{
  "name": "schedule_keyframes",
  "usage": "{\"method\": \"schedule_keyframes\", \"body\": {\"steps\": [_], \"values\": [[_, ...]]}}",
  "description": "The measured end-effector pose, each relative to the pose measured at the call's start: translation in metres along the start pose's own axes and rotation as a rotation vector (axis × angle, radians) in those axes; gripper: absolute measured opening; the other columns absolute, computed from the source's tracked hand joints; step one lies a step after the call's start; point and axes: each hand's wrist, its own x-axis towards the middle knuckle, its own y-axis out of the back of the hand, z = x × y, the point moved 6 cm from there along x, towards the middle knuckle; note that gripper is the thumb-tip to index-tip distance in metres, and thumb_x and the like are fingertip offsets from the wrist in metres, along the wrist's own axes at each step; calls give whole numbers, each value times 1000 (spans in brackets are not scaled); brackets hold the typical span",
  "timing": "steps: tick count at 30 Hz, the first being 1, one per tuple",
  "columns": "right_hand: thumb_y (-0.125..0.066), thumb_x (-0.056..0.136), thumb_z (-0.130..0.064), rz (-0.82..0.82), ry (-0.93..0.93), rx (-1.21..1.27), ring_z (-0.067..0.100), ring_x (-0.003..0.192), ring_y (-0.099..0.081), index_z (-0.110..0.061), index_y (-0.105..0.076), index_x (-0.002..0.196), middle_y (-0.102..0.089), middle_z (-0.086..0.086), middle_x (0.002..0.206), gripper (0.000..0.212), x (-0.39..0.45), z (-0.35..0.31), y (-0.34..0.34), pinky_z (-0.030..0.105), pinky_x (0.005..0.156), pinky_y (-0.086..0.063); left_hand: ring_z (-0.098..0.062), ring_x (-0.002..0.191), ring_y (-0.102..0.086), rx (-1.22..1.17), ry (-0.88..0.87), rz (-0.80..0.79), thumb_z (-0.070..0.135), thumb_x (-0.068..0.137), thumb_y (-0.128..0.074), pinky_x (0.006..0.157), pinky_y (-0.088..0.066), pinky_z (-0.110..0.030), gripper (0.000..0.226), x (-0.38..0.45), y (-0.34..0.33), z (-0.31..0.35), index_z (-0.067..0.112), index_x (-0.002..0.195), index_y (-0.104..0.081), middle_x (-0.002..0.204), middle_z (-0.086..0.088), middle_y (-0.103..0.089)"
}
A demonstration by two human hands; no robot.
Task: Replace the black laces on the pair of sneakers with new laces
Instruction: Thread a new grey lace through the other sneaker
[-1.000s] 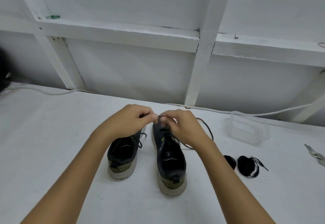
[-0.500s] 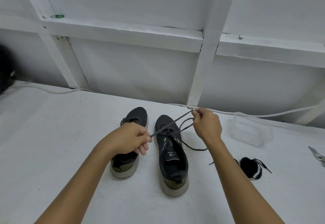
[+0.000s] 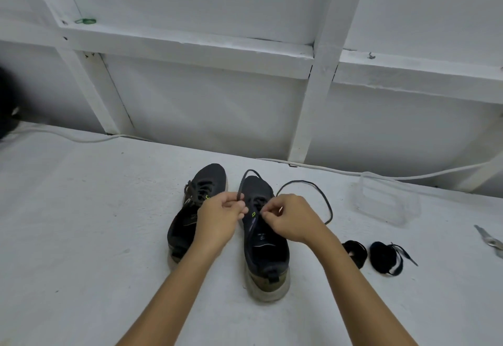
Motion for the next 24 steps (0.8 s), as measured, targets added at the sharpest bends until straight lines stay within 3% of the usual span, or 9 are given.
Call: {"method": "schedule_keyframes", "body": {"steps": [4,7,10,11,12,14,16,21,24], "values": [[-65,83,-17,-3,-10,-31,5,71,-56,-29,-75,86,-61,-11,77,16,2,-3,1,16,62,-44,-5,78,-70,121,-49,75,6,89,-67,78,-56,-23,13,-1,-3,-13,17,93,-72,77,1,-74],[-74,81,-19,6,-19,-38,8,67,-54,-28,-63,80,-60,-8,75,14,2,-2,1,17,57,-40,0,72,-66,177,-102,87,7,92,-64,74,-49,-16,12,-3,-7,-15,17,92,-70,76,3,-72],[-76,84,-24,-22,-23,-29,7,66,-54,-30,-69,80,-58,-12,70,9,1,3,-5,15,57,-38,-1,73,-67,185,-137,62,6,93,-63,76,-50,-18,14,-1,-11,-17,19,91,-68,78,4,-71],[-74,87,-27,-27,-9,-42,5,68,-54,-29,-75,86,-57,-14,71,3,0,2,-7,13,58,-36,-1,73,-67,179,-147,56,6,93,-63,77,-52,-19,14,-1,-11,-18,20,91,-68,80,5,-72],[-71,91,-28,-21,9,-59,6,73,-54,-27,-78,96,-56,-16,74,9,0,2,-9,12,62,-36,-1,73,-67,174,-152,57,6,93,-63,78,-54,-21,15,0,-12,-19,20,91,-68,81,5,-72],[-65,96,-31,23,13,-44,8,83,-55,-27,-75,118,-57,-16,81,25,-1,3,-10,15,71,-38,-2,73,-67,175,-161,67,6,93,-63,79,-55,-23,16,1,-11,-21,21,90,-67,81,6,-71],[-64,96,-34,74,-7,26,7,82,-57,-29,-70,128,-60,-14,79,32,-4,5,-9,15,71,-39,-3,74,-68,172,-164,77,6,93,-63,79,-54,-23,16,1,-11,-22,22,89,-66,82,6,-71],[-72,89,-25,125,-53,91,6,69,-56,-27,-70,90,-58,-10,70,3,-5,10,-8,12,58,-37,1,73,-66,172,-172,117,7,93,-63,71,-49,-10,15,1,-13,-21,21,88,-66,82,7,-71],[-69,90,-24,60,-61,58,5,78,-61,-28,-78,99,-67,-11,81,14,-4,9,-11,8,64,-40,3,73,-64,201,-173,118,7,93,-64,68,-46,-5,11,3,-15,-22,17,91,-68,81,5,-71]]}}
